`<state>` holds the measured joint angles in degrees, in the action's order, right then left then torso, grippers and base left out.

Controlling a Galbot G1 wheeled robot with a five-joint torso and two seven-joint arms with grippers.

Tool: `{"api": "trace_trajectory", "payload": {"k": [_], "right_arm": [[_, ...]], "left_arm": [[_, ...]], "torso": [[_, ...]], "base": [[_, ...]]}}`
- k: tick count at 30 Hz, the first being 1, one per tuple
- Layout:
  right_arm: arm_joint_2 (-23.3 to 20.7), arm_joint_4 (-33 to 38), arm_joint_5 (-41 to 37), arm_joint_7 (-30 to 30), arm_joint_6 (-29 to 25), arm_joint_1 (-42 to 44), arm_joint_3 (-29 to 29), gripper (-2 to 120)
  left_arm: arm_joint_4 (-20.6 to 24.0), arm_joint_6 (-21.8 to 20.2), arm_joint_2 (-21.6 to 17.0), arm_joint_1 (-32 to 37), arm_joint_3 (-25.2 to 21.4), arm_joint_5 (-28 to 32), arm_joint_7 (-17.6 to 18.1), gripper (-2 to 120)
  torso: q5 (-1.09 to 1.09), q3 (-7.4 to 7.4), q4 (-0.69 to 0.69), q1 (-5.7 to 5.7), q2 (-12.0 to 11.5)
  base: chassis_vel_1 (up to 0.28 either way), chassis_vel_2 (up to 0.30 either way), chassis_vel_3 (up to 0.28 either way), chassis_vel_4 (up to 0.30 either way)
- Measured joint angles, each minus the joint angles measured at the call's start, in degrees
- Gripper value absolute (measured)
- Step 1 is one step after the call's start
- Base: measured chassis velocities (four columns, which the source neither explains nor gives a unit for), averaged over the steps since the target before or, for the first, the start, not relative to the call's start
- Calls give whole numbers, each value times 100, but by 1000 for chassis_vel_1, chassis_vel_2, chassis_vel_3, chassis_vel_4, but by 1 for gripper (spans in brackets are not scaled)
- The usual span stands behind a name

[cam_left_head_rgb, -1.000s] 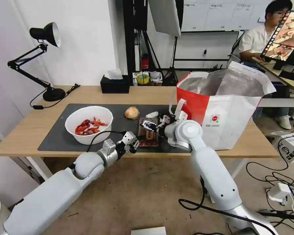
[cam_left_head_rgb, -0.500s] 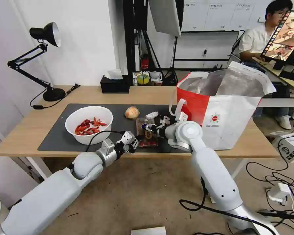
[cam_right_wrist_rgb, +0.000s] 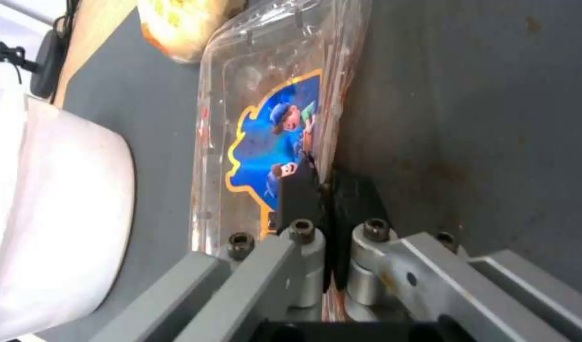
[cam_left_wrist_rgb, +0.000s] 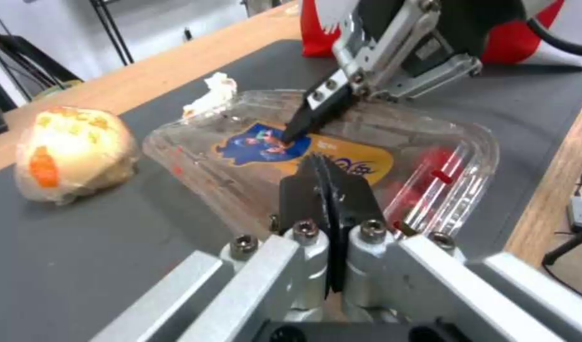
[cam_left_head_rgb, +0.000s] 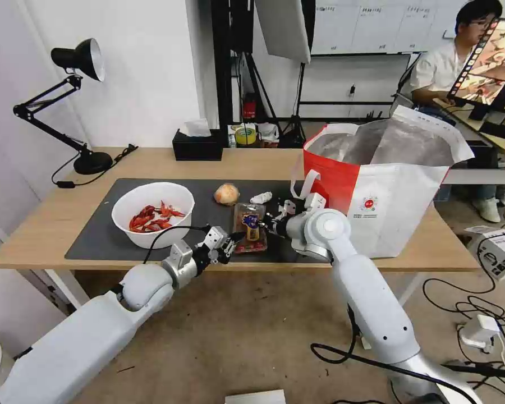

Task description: Pick up the trash from the table and place it into the takeout bag.

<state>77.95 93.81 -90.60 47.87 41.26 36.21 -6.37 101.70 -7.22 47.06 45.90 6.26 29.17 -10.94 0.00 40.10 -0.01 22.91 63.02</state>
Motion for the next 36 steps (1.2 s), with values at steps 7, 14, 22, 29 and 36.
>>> {"api": "trace_trajectory", "payload": {"k": [7,14,22,29,36], "right_arm": [[29,-16,12,-52,0,2,-36,0],[36,1,32,-152,2,6,-79,0],[54,12,117,-364,2,-21,-50,0],[102,137,142,-449,-7,10,-49,0],[105,365,138,-460,-15,80,-42,0]], "left_arm": [[113,10,-128,170,-231,28,-12,0],[349,49,-258,643,-715,36,-16,0],[857,92,-309,1653,-1722,29,-25,0],[1224,112,-184,2426,-2557,24,-29,25],[1444,232,-50,3071,-3198,9,-55,50]], "torso": [[1,0,0,0,0],[0,1,1,0,0],[0,1,1,1,0],[0,1,1,1,0],[0,0,1,0,0]], "base": [[0,0,0,0],[0,0,0,0],[0,0,0,0],[0,0,0,0],[0,0,0,0]]}}
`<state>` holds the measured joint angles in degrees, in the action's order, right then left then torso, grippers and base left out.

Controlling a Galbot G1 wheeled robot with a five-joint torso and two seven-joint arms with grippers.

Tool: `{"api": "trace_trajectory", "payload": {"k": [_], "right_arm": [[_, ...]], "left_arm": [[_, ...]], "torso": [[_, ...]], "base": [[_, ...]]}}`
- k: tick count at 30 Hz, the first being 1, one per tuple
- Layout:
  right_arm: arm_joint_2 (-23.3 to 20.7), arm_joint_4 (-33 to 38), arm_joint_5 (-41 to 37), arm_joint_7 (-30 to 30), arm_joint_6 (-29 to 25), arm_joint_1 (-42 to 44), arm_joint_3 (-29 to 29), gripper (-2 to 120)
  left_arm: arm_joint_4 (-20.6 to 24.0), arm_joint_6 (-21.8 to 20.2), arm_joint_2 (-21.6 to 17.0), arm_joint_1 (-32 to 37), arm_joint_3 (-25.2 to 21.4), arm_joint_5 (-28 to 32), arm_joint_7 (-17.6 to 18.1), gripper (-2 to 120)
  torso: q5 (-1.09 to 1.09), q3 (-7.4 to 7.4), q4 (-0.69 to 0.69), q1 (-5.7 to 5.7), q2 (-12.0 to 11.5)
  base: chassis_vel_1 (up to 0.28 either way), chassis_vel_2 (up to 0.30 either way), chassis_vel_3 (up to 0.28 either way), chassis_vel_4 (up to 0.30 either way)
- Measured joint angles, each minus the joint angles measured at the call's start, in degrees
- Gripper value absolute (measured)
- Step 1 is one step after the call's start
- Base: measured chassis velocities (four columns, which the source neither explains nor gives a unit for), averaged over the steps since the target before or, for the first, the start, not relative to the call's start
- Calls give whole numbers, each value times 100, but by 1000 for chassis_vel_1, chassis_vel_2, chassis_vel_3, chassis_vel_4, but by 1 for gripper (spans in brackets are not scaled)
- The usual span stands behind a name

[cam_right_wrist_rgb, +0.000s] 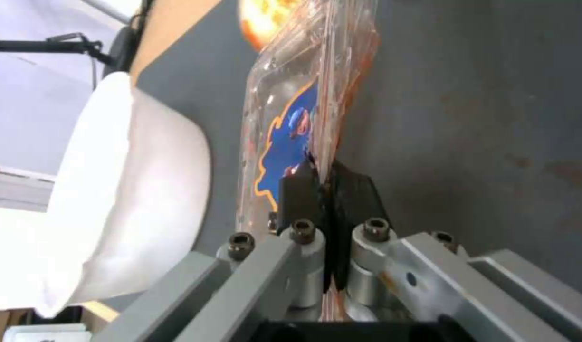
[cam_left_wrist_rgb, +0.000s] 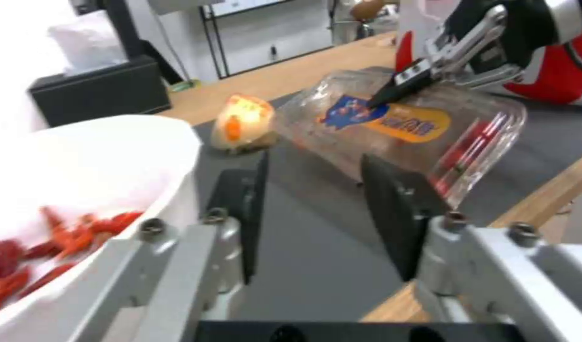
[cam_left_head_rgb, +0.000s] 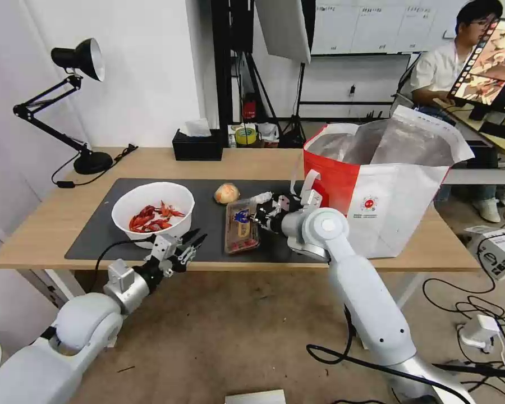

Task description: Pick up the trash from the table and place it into the takeout bag.

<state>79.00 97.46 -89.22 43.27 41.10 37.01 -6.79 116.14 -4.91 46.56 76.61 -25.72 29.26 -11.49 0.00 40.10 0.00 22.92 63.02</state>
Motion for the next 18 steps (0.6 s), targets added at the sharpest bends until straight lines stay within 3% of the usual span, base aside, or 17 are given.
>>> {"api": "trace_trajectory", "payload": {"k": [8,10,13,18], "right_arm": [[-95,428,-43,-63,-18,20,-59,0],[-159,687,-161,-70,-64,-45,-116,0],[-250,972,-277,-82,-152,-168,-173,0],[-356,1279,-403,-145,-301,-435,-299,0]], "left_arm": [[226,197,155,662,-669,-37,-146,74],[299,297,219,890,-874,-54,-184,86],[340,368,341,1090,-1021,-90,-203,96],[389,416,509,1244,-1124,-140,-229,100]], "torso": [[0,0,0,0,0],[-1,0,0,0,1],[-1,0,0,0,1],[-1,0,-1,0,1]], "base": [[0,0,0,0],[0,0,0,0],[0,0,0,0],[0,0,0,0]]}}
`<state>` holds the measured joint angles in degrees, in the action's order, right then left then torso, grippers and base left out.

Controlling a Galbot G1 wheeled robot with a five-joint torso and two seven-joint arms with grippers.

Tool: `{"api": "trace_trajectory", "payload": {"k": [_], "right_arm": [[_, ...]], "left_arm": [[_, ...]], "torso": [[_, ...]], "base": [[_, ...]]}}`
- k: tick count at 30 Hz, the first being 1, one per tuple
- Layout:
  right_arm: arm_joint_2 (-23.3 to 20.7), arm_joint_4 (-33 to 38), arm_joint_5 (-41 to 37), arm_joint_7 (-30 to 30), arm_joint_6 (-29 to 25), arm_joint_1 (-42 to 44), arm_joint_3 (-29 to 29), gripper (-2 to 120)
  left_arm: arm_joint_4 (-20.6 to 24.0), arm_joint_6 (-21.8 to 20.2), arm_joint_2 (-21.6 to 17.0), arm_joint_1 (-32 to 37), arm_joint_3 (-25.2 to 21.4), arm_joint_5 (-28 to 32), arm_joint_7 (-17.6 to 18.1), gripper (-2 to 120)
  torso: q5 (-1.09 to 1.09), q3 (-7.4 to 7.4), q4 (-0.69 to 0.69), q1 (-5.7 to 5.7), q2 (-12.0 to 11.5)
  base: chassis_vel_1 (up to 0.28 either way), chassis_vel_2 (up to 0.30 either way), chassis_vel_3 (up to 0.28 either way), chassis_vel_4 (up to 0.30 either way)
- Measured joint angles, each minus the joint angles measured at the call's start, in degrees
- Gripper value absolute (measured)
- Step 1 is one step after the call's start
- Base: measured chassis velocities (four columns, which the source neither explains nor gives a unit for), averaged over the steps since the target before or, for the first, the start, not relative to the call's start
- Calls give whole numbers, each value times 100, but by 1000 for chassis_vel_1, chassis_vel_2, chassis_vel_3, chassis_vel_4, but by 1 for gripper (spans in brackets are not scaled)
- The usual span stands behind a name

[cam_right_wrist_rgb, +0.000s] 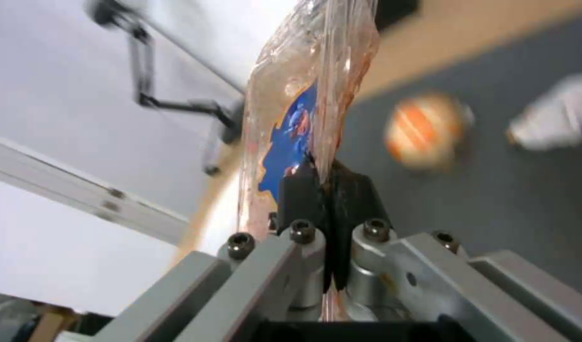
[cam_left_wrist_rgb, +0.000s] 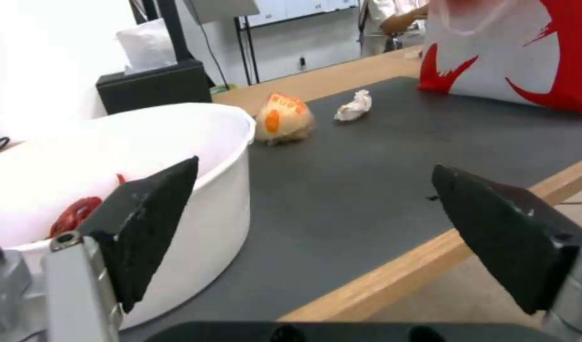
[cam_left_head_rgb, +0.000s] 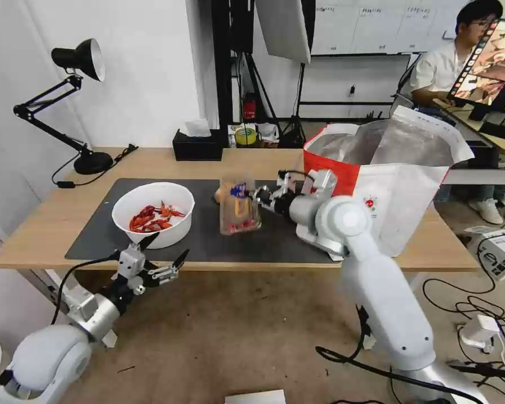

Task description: Pick up the trash from the table and place it into the takeout bag.

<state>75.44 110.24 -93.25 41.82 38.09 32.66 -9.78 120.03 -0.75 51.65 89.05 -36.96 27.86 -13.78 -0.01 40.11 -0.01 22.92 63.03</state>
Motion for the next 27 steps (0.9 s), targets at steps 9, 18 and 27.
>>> {"api": "trace_trajectory", "payload": {"k": [9,18,27], "right_arm": [[-255,231,-77,-154,-618,-637,-213,0],[-622,-133,461,-676,-1106,-954,-460,0],[-1075,-321,669,-698,-1398,-875,-848,0]], "left_arm": [[44,73,242,186,-114,-111,9,100],[112,80,484,298,-186,-171,18,100],[67,63,542,261,-64,-201,31,100]], "torso": [[0,0,0,0,0],[-1,0,0,0,0],[0,0,0,0,-1]], "base": [[0,0,0,0],[0,0,0,0],[0,0,0,0]]}}
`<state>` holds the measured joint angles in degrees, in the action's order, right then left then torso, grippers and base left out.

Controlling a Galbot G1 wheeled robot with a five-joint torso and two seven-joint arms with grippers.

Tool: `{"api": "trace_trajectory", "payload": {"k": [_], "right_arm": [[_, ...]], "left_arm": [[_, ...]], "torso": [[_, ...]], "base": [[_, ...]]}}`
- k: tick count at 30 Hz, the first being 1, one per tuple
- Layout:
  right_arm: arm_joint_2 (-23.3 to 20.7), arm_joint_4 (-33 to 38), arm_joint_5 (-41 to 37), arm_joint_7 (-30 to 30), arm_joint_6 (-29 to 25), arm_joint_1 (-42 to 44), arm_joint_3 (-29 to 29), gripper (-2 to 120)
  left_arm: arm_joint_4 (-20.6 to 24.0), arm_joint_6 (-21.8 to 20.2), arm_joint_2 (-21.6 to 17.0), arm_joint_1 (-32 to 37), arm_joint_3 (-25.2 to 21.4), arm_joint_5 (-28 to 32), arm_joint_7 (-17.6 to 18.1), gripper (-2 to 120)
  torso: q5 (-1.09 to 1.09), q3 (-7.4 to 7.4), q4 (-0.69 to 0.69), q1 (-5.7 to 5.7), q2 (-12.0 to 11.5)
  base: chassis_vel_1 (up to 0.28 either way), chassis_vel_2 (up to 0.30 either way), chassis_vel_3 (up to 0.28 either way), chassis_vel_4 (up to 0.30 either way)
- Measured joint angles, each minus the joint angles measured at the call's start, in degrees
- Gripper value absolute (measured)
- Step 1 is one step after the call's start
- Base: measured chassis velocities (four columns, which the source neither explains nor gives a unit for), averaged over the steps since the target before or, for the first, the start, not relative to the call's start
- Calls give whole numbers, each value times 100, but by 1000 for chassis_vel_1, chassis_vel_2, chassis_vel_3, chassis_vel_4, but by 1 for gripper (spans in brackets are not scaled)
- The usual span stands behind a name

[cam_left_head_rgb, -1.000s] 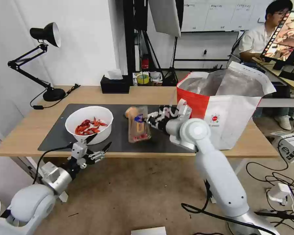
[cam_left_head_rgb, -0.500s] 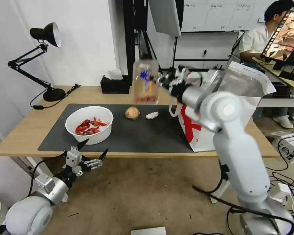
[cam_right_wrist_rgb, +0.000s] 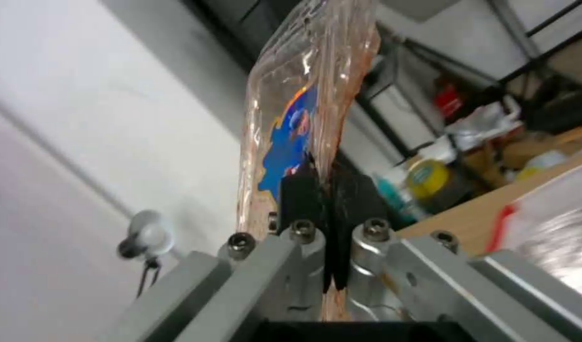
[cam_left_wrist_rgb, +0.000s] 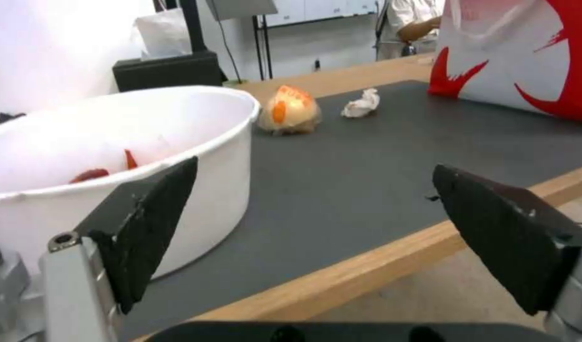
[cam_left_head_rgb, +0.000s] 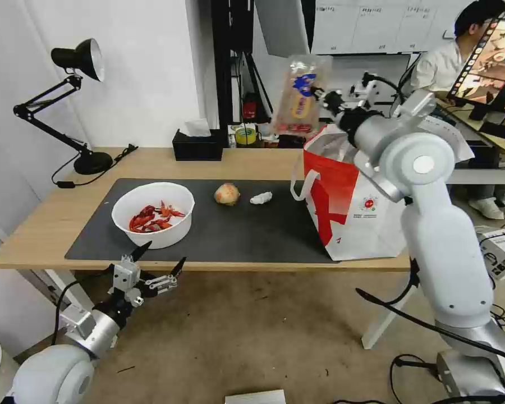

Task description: Pick up the trash from the table and place it into the takeout bag.

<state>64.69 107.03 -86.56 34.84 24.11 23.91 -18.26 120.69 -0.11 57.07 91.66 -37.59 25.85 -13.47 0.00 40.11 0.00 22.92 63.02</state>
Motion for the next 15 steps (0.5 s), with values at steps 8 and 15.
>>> {"api": "trace_trajectory", "payload": {"k": [8,15], "right_arm": [[-522,-85,168,23,-20,197,-328,0],[-874,-83,449,-4,12,447,-400,0]], "left_arm": [[-25,-15,-26,-83,93,0,2,100],[-27,-17,-9,-111,120,1,4,100]], "torso": [[-1,0,0,0,0],[-1,0,0,0,0]], "base": [[0,0,0,0],[0,0,0,0]]}}
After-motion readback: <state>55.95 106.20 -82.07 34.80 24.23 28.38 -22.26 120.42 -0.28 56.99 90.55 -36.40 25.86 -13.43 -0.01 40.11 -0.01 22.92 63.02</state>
